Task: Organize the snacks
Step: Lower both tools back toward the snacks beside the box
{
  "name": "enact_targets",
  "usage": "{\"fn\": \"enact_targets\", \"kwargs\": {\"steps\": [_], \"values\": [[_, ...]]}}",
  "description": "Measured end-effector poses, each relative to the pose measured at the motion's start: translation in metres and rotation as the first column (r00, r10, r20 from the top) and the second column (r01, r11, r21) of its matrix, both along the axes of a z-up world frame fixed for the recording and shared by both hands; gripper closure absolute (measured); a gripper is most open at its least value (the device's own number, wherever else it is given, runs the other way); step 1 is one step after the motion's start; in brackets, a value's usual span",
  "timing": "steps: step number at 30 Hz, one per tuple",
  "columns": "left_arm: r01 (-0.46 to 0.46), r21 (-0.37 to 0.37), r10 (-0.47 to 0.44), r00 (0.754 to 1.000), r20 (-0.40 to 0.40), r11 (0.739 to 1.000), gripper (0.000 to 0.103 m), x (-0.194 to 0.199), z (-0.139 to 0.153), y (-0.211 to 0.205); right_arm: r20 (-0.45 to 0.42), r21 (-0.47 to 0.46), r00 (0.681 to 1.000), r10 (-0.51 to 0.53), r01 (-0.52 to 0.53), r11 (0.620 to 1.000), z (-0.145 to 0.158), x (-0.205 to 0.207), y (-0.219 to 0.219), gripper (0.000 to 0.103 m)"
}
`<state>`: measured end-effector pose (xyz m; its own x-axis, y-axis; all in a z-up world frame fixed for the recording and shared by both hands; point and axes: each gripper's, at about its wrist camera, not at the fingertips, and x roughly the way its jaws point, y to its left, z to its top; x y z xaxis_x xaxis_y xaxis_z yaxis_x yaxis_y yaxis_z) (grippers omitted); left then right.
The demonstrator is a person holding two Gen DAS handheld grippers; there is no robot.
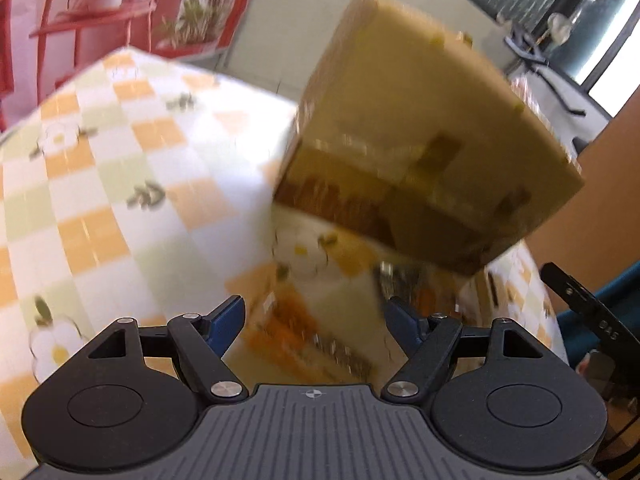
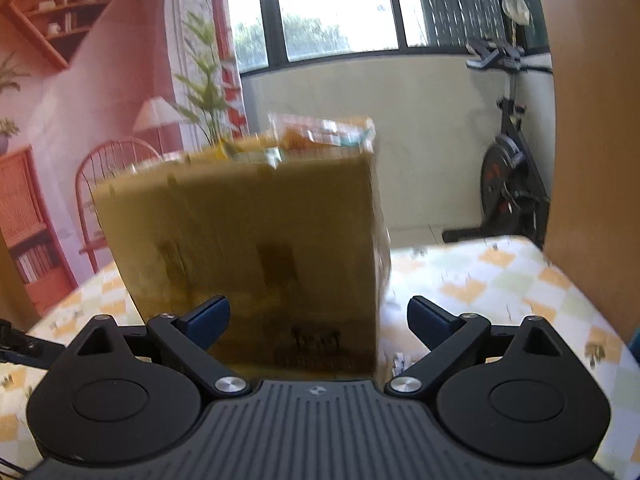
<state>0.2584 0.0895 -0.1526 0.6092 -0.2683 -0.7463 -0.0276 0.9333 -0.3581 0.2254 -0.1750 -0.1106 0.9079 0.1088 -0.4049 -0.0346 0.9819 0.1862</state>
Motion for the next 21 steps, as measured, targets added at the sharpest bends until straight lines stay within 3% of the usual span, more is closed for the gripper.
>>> {"fn": "enact_targets", "kwargs": {"steps": [9,21], "values": [[-0.049,-0.026,0.045,0.988,-0.144,0.998,0.024,0.007,-0.04,-0.018,-0.091,-0.006,0.996,-0.014,0.014,1.0,-0.034,-0.009,-0.005,0.008],[0.009,0.055,-0.003,0.995,-0.105,0.998,0.028,0.036,-0.046,-0.05,-0.154,0.025,0.987,-0.046,0.051,0.998,-0.059,-0.009,-0.021,0.009]]}}
